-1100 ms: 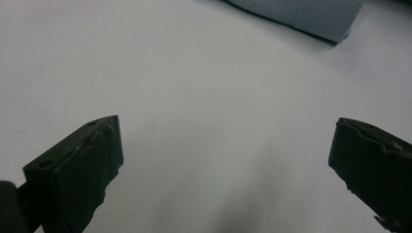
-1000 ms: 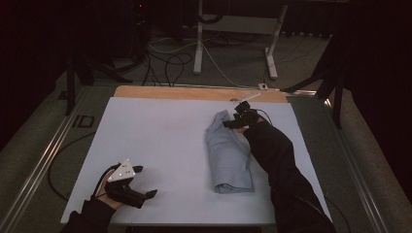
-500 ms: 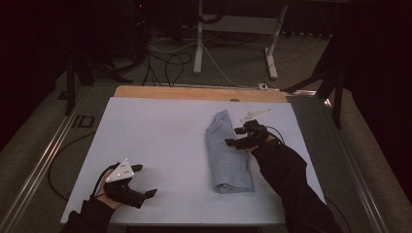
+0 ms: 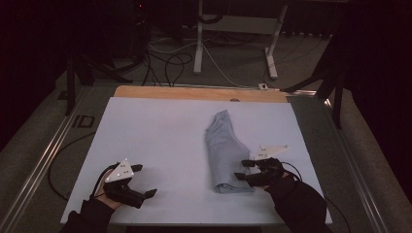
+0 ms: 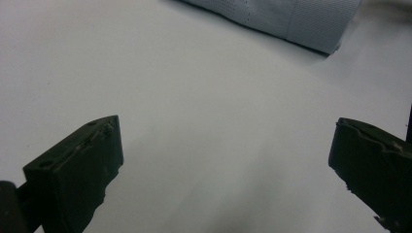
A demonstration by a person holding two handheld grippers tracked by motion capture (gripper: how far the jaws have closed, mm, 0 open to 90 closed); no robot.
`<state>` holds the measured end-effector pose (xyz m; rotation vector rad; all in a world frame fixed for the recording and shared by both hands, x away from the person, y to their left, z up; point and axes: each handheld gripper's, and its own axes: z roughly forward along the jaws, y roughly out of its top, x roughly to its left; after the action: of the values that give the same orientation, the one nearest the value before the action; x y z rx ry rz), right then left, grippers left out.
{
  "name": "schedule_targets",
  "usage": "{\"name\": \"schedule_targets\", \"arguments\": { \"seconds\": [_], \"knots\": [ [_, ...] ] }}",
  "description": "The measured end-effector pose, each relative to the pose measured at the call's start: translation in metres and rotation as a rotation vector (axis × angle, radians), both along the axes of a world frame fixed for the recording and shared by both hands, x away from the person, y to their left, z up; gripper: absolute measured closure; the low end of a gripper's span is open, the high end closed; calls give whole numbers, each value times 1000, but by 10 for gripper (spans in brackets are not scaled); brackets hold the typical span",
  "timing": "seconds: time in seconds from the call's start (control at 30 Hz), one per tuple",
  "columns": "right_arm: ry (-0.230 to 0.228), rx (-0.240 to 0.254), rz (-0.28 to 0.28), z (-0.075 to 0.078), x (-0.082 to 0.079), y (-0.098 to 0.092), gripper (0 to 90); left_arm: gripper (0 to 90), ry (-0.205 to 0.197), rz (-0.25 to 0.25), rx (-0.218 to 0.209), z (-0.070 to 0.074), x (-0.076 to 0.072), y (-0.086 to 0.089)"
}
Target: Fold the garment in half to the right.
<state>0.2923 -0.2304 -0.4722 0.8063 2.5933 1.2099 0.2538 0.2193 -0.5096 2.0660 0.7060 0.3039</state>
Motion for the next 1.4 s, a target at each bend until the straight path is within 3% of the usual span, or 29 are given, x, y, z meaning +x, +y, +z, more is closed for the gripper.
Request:
{"name": "schedule_targets", "arguments": {
  "seconds": [0.17, 0.37, 0.47, 0.6, 0.67, 0.77, 0.9, 1.1, 1.4],
  "knots": [
    [21, -58, 9, -19, -19, -6, 428, 6, 6, -2, -1, -1, 1, 0],
    [13, -174, -24, -38, -22, -7, 457, 6, 5, -4, -1, -1, 0, -1],
    [-6, -217, -31, -42, -23, -6, 541, 6, 6, -3, 0, -1, 0, 0],
    [-39, -262, -33, -39, -24, -6, 785, 6, 9, -1, -2, -2, 1, -1],
    [-48, -259, -44, -36, -25, -9, 863, 6, 6, -6, 2, -1, 1, -1],
    [-70, -246, -40, -30, -29, -13, 871, 6, 6, -1, -4, -1, 1, -1],
    [-67, -200, -66, -26, -35, -24, 871, 6, 6, -1, -1, -1, 1, 0],
    [-35, -178, -93, -32, -40, -39, 871, 6, 7, 3, -4, -1, 2, 0],
    [13, -195, -94, -52, -36, -42, 870, 6, 7, 0, -2, -1, 2, 0]
  ]
}}
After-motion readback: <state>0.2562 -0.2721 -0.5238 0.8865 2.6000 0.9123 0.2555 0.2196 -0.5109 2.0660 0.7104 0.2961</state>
